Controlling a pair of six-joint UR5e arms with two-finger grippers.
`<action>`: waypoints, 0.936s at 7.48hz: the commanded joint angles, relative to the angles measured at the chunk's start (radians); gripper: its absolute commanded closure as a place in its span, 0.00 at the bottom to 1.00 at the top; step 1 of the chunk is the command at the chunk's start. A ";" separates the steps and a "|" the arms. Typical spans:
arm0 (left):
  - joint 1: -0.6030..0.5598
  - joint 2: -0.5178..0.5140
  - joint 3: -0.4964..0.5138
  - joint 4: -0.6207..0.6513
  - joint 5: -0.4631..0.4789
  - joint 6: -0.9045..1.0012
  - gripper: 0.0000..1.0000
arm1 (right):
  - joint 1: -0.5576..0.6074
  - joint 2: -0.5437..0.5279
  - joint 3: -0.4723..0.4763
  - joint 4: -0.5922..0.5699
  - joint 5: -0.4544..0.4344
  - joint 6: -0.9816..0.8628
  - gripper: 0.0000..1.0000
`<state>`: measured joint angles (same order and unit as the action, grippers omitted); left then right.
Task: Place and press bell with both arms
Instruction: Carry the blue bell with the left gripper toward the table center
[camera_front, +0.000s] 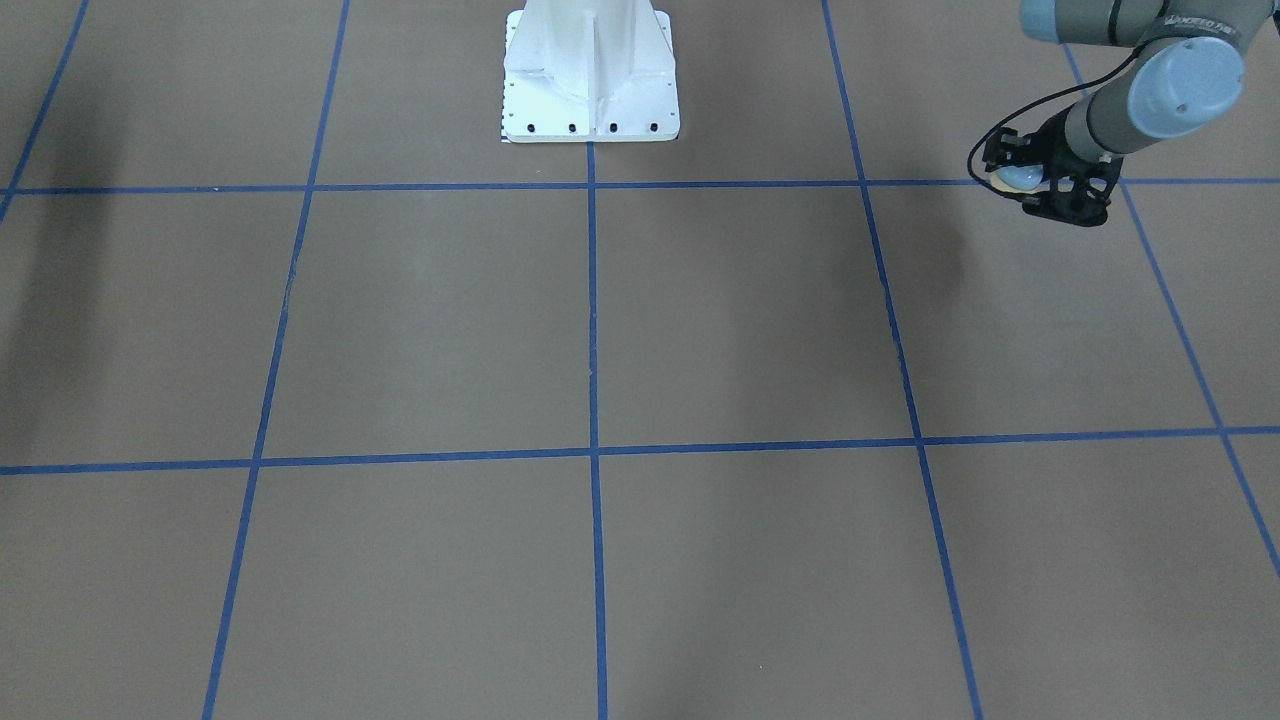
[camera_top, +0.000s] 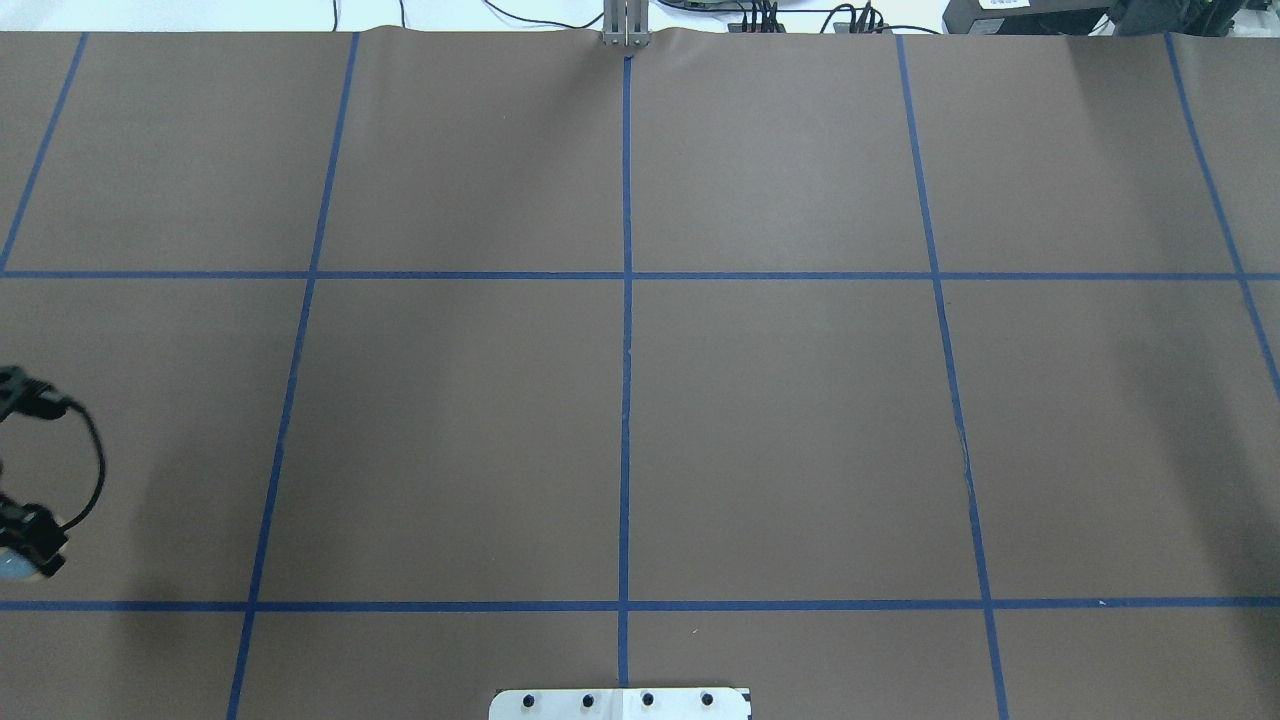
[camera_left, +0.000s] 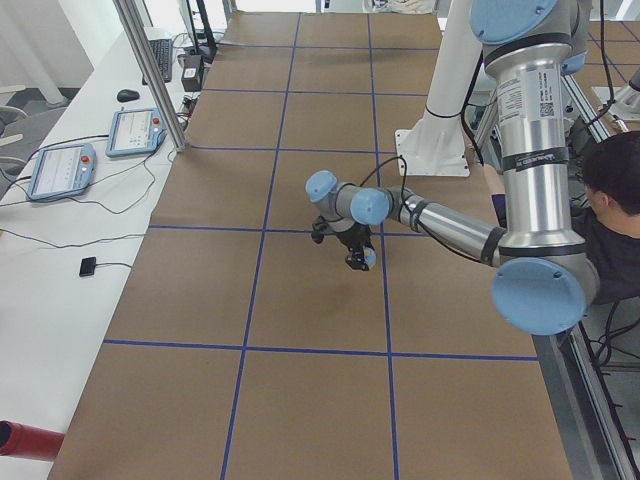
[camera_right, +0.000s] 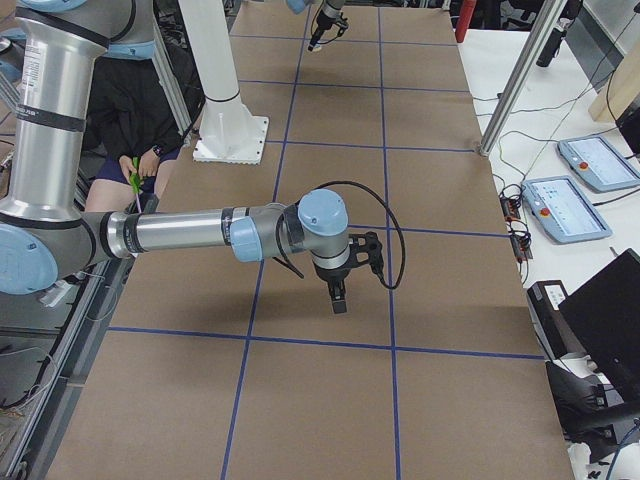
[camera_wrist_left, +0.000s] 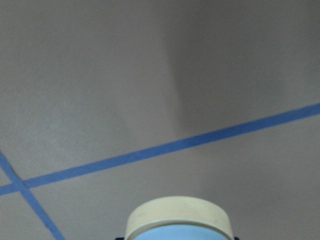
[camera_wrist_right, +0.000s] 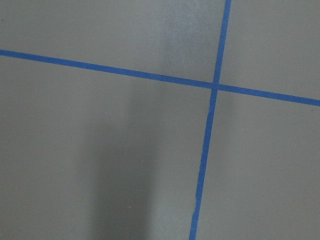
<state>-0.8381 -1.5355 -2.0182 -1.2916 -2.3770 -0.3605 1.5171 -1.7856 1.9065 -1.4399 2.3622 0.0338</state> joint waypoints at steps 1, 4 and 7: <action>-0.009 -0.362 0.041 0.269 0.002 -0.090 1.00 | -0.003 0.032 0.011 0.004 0.028 0.000 0.00; 0.017 -0.752 0.377 0.264 -0.001 -0.273 1.00 | -0.023 0.103 -0.014 -0.004 0.049 0.091 0.00; 0.077 -1.017 0.800 -0.009 0.002 -0.488 1.00 | -0.052 0.115 -0.012 0.001 0.042 0.123 0.00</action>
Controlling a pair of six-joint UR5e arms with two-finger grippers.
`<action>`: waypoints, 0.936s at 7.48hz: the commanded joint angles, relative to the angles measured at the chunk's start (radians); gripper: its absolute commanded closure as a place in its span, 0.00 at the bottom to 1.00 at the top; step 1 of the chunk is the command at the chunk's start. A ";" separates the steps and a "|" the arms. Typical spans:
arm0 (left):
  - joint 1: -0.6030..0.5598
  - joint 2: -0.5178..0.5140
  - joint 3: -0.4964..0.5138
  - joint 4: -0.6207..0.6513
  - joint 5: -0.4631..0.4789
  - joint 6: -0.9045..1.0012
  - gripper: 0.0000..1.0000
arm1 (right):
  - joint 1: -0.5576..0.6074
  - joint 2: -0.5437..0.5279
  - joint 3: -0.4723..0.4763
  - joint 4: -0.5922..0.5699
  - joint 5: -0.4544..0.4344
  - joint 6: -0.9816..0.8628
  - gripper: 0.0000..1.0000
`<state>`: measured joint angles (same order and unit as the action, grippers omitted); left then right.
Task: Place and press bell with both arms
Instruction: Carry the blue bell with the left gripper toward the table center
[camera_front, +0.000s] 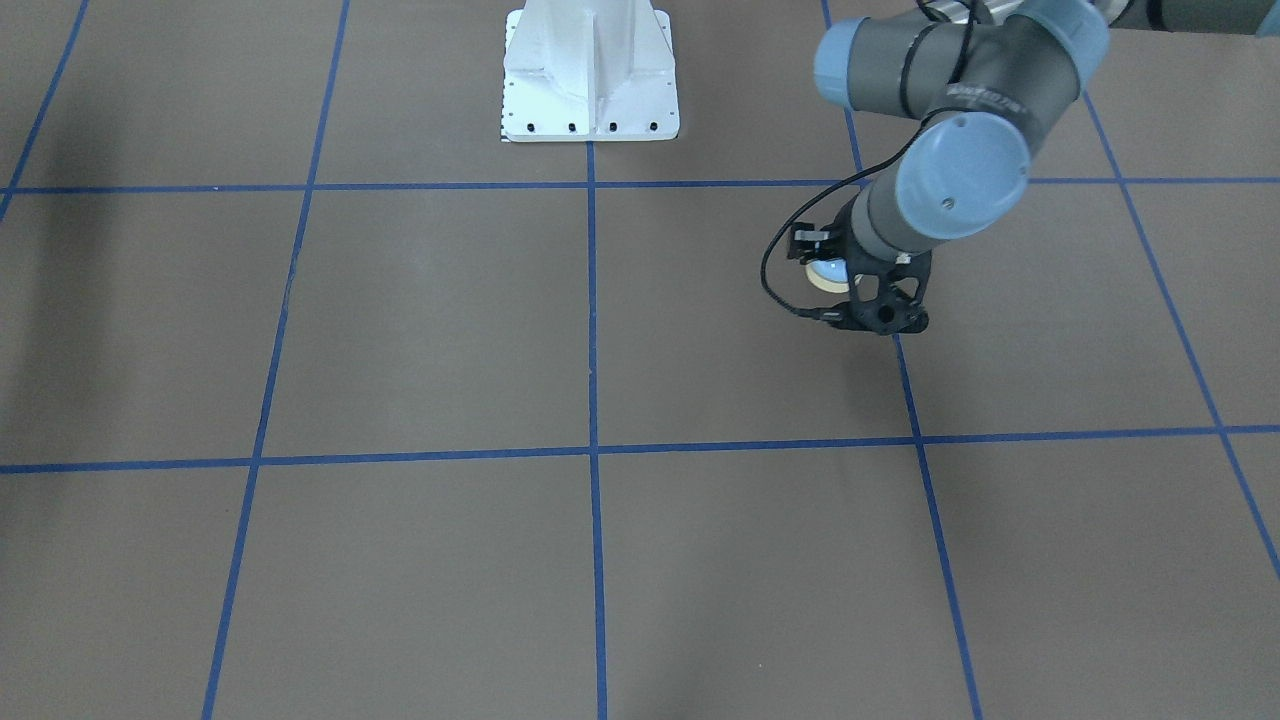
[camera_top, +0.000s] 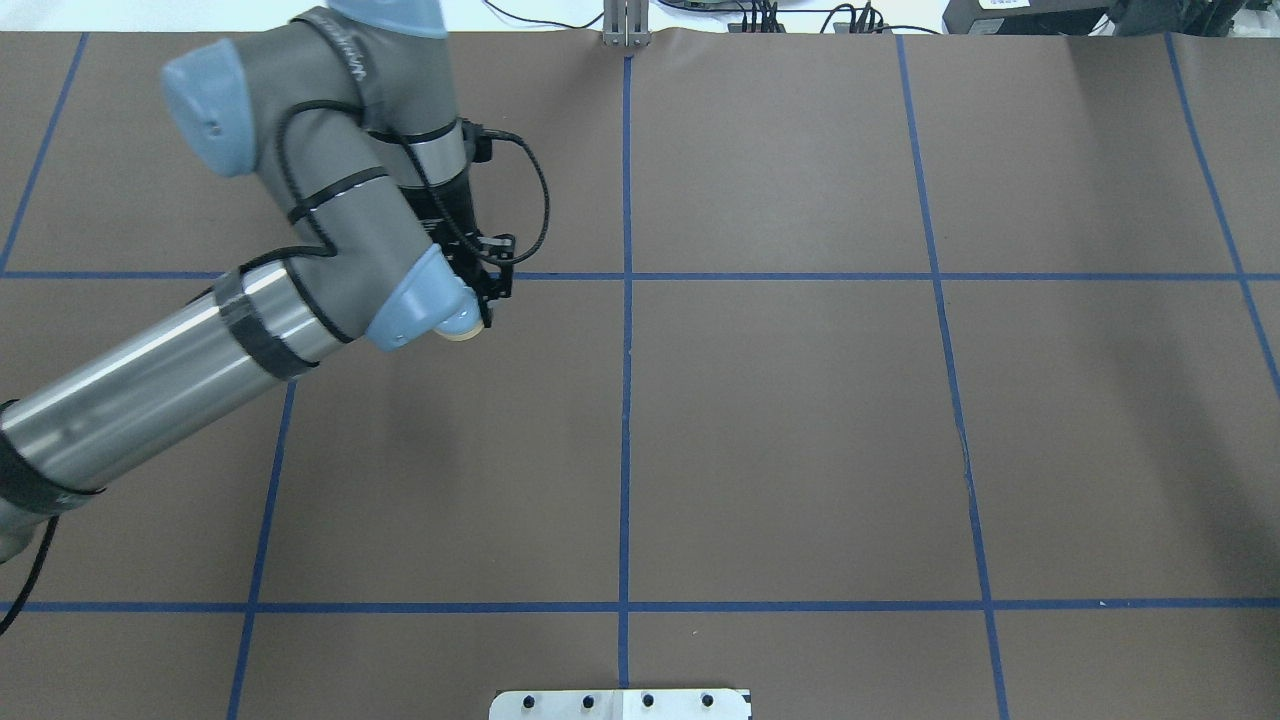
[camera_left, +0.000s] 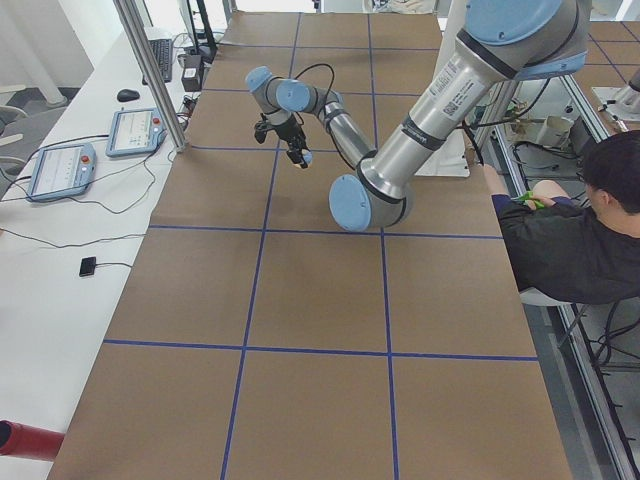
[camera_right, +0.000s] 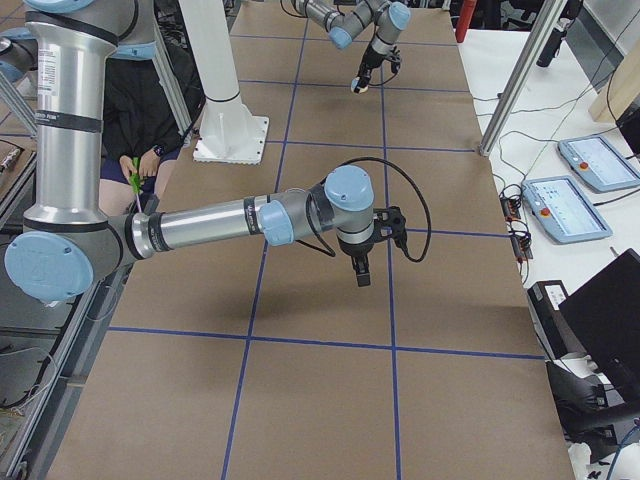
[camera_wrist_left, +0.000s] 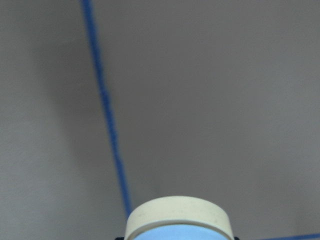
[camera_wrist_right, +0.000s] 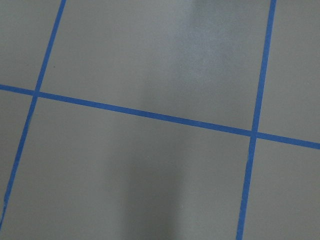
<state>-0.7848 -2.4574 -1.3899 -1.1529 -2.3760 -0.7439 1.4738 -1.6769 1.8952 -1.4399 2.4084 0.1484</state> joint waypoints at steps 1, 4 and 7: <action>0.048 -0.142 0.293 -0.272 0.004 -0.167 1.00 | -0.010 0.014 -0.001 0.001 -0.008 0.008 0.00; 0.102 -0.278 0.511 -0.420 0.089 -0.265 1.00 | -0.013 0.014 -0.001 0.001 -0.003 0.008 0.00; 0.124 -0.282 0.552 -0.496 0.092 -0.270 0.74 | -0.013 0.014 0.001 0.001 -0.003 0.008 0.00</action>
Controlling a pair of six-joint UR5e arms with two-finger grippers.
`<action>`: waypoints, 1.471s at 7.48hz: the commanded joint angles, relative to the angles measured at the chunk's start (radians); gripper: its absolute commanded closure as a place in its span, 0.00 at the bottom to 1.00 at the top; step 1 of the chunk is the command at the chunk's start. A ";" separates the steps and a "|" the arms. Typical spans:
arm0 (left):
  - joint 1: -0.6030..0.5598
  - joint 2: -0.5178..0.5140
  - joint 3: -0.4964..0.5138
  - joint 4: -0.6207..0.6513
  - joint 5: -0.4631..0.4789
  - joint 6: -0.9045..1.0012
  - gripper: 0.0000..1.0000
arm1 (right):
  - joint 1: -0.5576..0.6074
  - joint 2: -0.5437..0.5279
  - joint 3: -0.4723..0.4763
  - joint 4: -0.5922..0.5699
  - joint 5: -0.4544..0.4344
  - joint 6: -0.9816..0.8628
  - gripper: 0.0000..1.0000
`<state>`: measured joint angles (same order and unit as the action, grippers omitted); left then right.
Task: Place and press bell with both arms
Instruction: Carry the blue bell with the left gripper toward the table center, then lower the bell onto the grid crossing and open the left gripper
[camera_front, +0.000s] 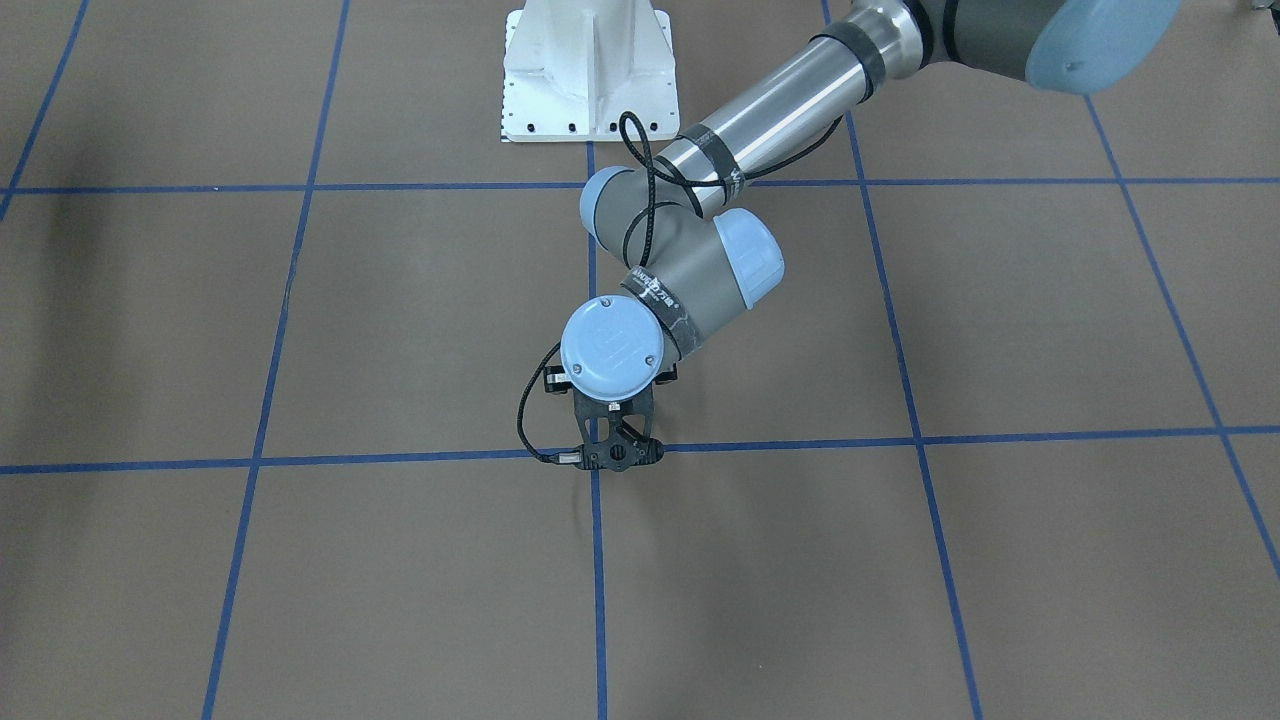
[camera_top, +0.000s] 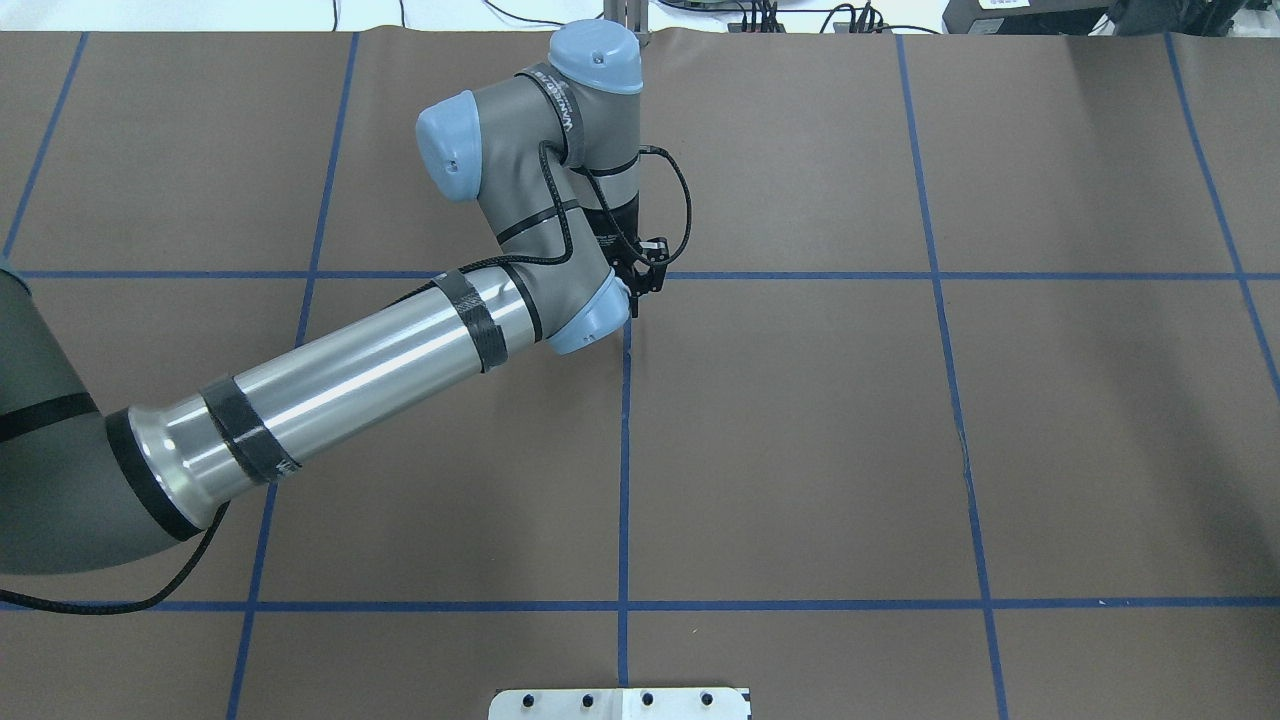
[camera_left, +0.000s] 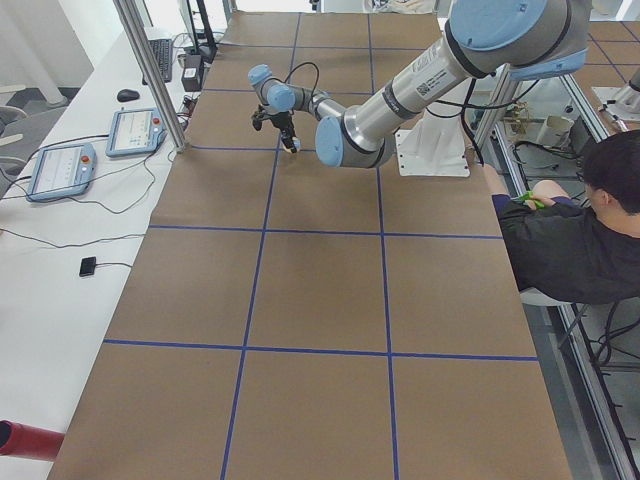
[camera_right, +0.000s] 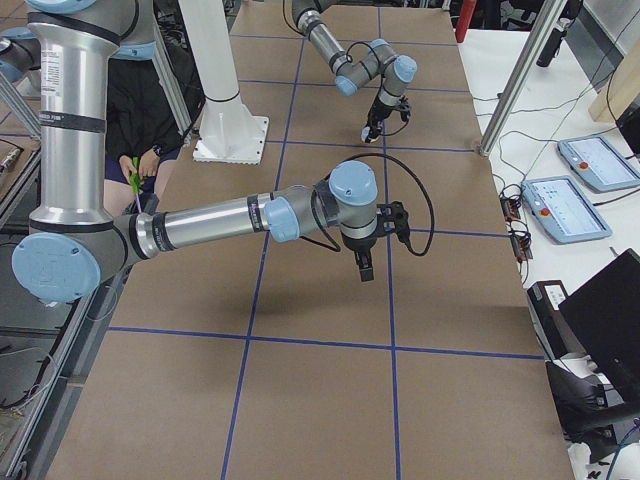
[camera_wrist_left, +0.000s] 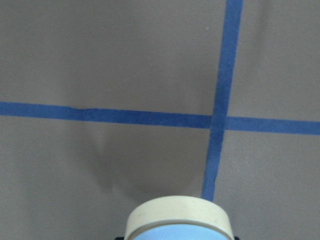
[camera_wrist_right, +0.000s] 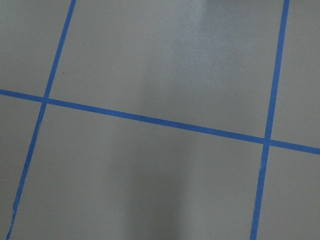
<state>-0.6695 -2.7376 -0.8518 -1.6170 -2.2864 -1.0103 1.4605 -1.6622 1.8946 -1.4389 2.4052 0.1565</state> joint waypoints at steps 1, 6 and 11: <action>0.017 -0.002 0.025 -0.055 0.004 -0.004 0.59 | 0.000 -0.001 0.001 0.000 0.000 0.000 0.00; 0.005 -0.005 -0.001 -0.052 0.005 -0.021 0.00 | 0.000 0.002 0.006 0.000 0.002 0.000 0.00; -0.177 0.138 -0.386 0.264 0.005 0.295 0.00 | -0.090 0.143 -0.003 -0.009 -0.009 0.024 0.00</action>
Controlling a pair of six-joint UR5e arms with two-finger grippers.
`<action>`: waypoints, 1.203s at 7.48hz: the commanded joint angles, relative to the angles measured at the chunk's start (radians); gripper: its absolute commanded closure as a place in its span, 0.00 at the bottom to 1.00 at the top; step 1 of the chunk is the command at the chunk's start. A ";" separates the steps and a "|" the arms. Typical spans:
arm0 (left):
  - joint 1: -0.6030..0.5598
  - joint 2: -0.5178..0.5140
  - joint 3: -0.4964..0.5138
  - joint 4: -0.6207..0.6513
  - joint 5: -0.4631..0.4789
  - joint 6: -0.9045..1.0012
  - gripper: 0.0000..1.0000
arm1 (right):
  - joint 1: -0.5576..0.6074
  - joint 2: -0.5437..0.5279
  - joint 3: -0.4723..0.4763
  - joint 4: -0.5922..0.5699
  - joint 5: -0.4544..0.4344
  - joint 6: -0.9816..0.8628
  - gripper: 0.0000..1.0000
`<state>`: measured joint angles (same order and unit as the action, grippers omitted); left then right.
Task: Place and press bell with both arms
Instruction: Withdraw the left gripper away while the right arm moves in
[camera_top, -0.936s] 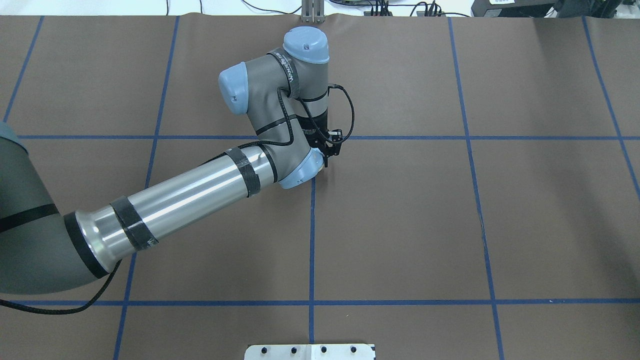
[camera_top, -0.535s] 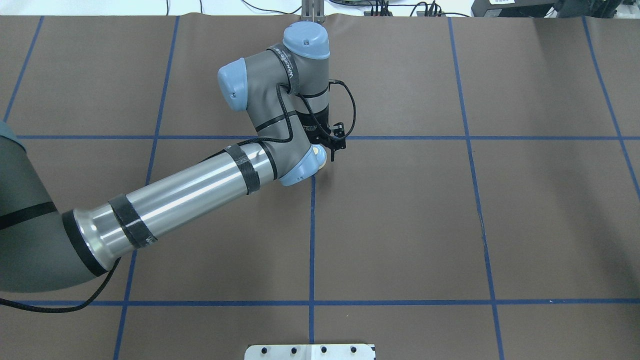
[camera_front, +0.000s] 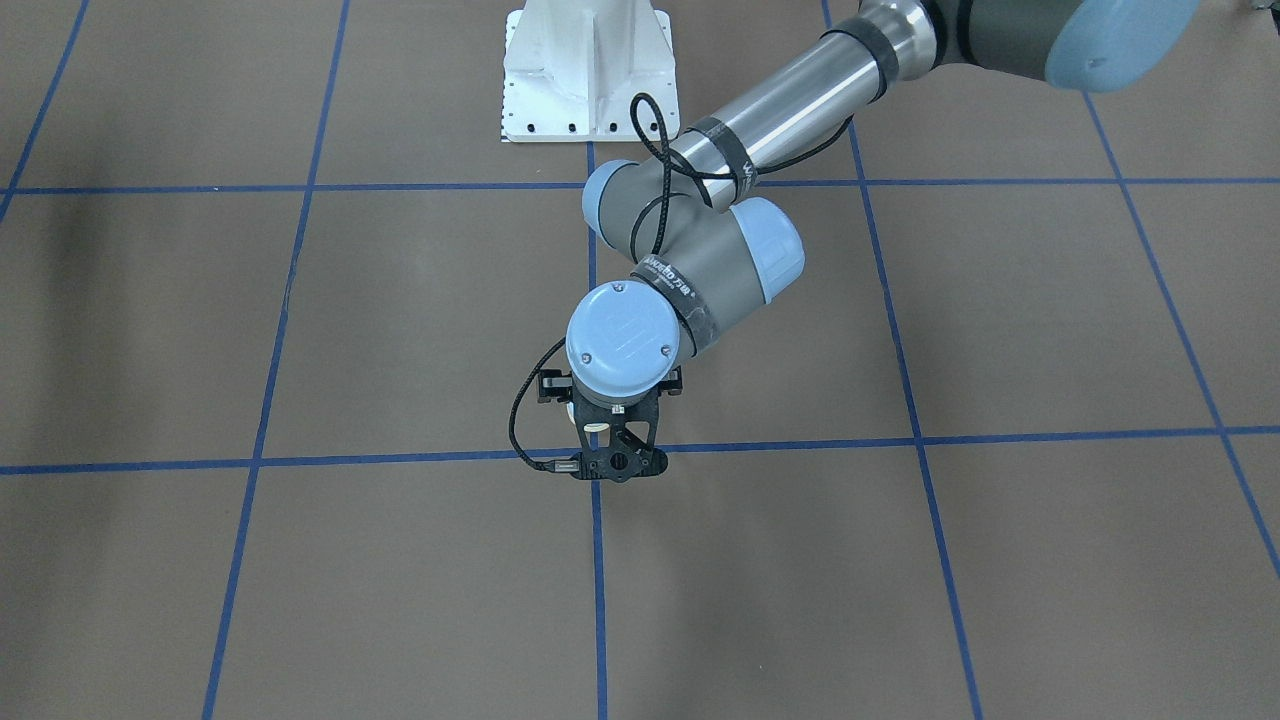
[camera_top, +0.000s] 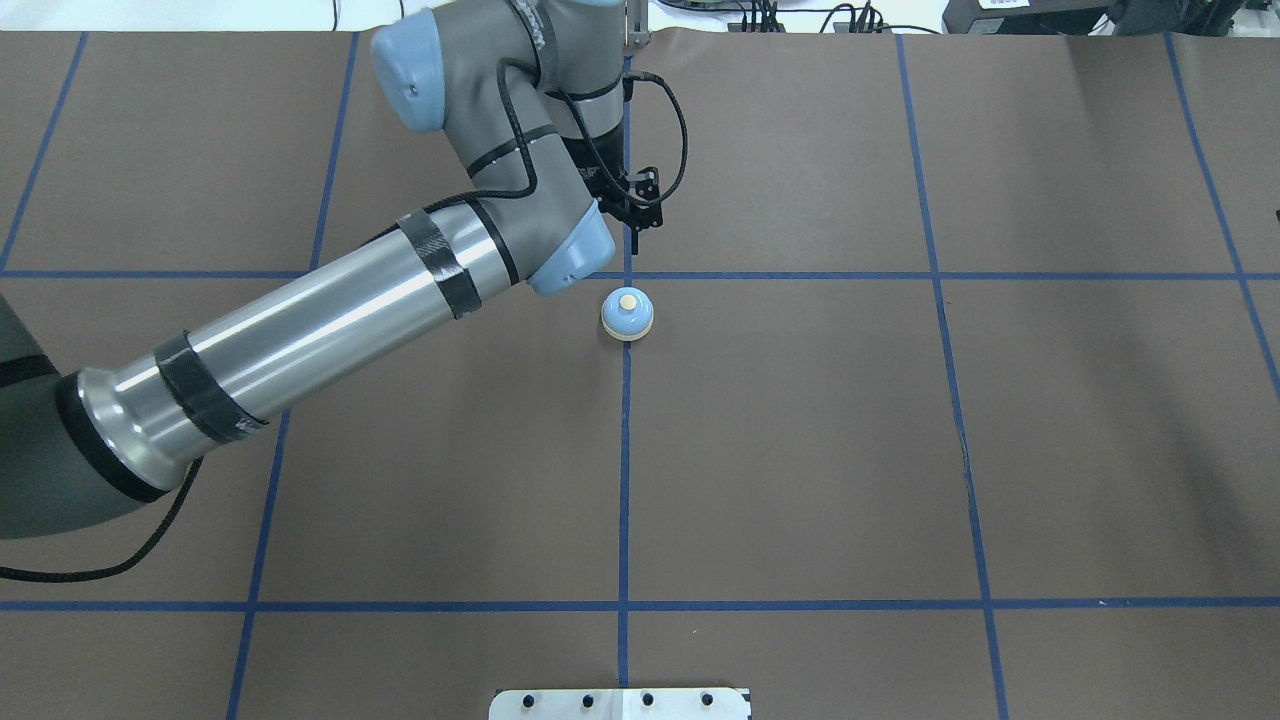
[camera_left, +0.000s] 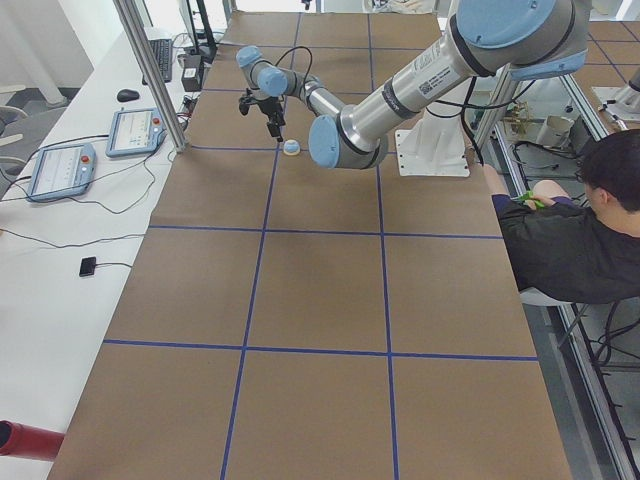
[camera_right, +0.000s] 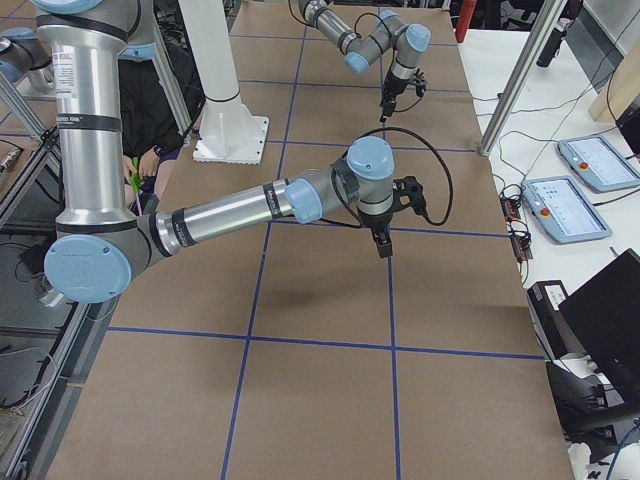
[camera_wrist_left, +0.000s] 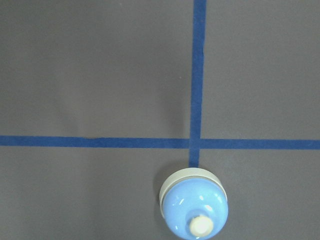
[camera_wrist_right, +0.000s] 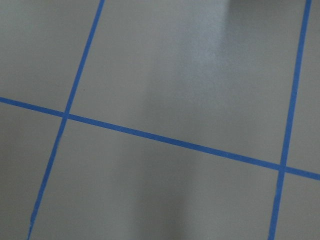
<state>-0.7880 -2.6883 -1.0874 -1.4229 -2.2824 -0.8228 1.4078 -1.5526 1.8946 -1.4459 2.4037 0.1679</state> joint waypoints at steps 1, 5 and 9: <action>-0.120 0.204 -0.280 0.067 0.003 0.182 0.00 | -0.076 0.072 -0.006 -0.002 -0.023 0.065 0.00; -0.377 0.600 -0.642 0.067 0.039 0.501 0.00 | -0.255 0.277 -0.012 -0.004 -0.093 0.388 0.00; -0.505 0.986 -0.837 0.058 0.110 0.774 0.00 | -0.485 0.533 -0.045 -0.185 -0.266 0.554 0.00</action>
<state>-1.2597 -1.8354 -1.8615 -1.3602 -2.1752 -0.0867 1.0045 -1.1151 1.8564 -1.5394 2.2251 0.6900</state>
